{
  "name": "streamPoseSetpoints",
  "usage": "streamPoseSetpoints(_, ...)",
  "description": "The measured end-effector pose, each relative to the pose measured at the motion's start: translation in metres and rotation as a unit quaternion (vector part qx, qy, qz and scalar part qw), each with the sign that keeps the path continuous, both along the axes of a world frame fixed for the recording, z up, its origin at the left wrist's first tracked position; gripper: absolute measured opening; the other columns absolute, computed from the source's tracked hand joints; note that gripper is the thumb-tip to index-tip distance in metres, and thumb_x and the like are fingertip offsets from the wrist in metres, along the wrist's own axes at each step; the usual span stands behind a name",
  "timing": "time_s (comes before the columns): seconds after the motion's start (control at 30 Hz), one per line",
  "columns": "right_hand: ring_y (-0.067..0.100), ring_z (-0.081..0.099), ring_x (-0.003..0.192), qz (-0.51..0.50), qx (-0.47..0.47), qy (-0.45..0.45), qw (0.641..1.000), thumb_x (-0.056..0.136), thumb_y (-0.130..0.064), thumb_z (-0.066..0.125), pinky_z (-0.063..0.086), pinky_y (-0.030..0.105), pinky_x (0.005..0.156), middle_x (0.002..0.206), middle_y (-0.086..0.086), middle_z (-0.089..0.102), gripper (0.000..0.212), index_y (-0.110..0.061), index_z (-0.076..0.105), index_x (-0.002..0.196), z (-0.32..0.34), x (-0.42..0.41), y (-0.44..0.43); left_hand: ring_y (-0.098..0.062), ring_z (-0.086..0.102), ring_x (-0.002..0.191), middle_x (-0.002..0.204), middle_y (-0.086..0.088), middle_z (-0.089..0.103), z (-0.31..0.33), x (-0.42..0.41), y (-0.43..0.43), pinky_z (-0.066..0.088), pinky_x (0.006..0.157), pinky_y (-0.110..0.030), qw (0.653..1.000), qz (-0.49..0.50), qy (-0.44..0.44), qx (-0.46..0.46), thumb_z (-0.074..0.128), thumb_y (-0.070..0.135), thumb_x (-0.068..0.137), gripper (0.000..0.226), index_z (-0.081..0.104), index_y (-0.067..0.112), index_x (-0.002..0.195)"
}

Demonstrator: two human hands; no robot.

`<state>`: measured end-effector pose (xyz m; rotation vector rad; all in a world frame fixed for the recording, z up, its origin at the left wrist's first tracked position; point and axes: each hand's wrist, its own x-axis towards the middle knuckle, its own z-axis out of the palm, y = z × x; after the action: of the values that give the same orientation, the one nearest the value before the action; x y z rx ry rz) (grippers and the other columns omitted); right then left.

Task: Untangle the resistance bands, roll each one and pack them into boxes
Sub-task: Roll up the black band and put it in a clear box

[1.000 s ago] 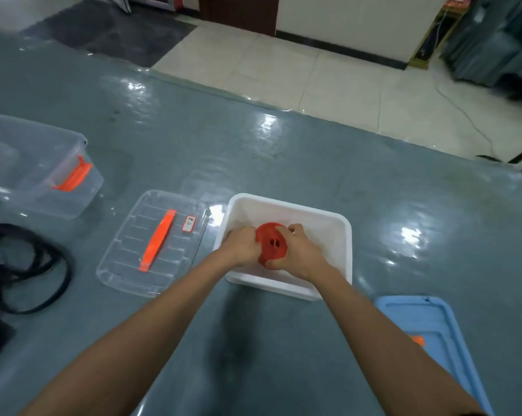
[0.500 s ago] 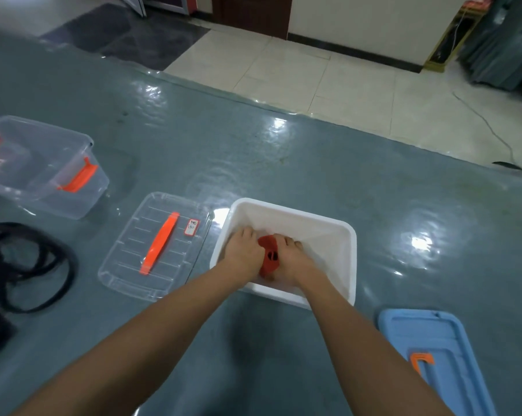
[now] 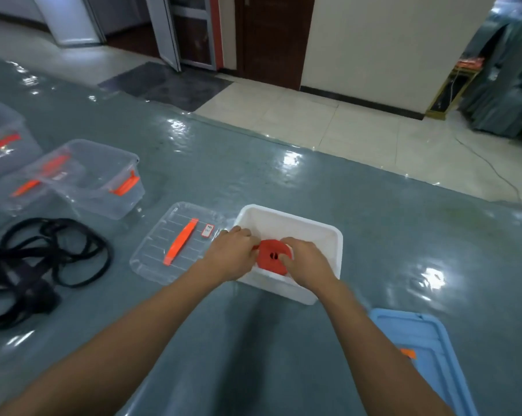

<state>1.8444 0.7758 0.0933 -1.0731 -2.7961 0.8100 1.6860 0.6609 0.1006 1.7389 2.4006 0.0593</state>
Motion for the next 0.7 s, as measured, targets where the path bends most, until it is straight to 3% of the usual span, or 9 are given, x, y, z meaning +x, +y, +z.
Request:
streamPoseSetpoints(0.1, 0.011, 0.065, 0.097, 0.050, 0.001, 0.035, 0.998, 0.089, -0.032, 0.048, 0.053, 0.032, 0.084, 0.105, -0.016, 0.072, 0.026, -0.036, 0.068, 0.105, 0.009, -0.008, -0.034, -0.028, 0.054, 0.119, 0.126, -0.003, 0.063, 0.005, 0.008, -0.049, 0.045, 0.098, -0.042, 0.999, 0.038, -0.025, 0.012, 0.049, 0.033, 0.098, 0.034, 0.063, 0.025, 0.128)
streamPoseSetpoints(0.27, 0.020, 0.058, 0.121, 0.118, 0.013, 0.080, 0.990, 0.095, -0.028, 0.060, 0.043, 0.033, 0.101, 0.130, -0.002, 0.066, 0.037, -0.021, 0.063, 0.131, 0.015, -0.032, -0.101, -0.024, 0.052, 0.126, 0.133, 0.001, 0.060, 0.004, 0.001, -0.139, 0.045, 0.102, -0.040, 0.991, 0.119, -0.049, 0.016, 0.049, 0.037, 0.100, 0.036, 0.059, 0.028, 0.133)
streamPoseSetpoints(0.7, 0.019, 0.050, 0.132, 0.258, -0.035, 0.014, 0.965, 0.097, -0.028, 0.058, 0.037, 0.031, 0.109, 0.142, -0.002, 0.057, 0.041, -0.020, 0.057, 0.137, -0.022, -0.152, -0.277, -0.022, 0.054, 0.123, 0.137, 0.002, 0.057, -0.033, -0.093, -0.354, 0.047, 0.101, -0.039, 0.955, 0.279, -0.103, 0.013, 0.046, 0.038, 0.101, 0.040, 0.055, 0.024, 0.138)
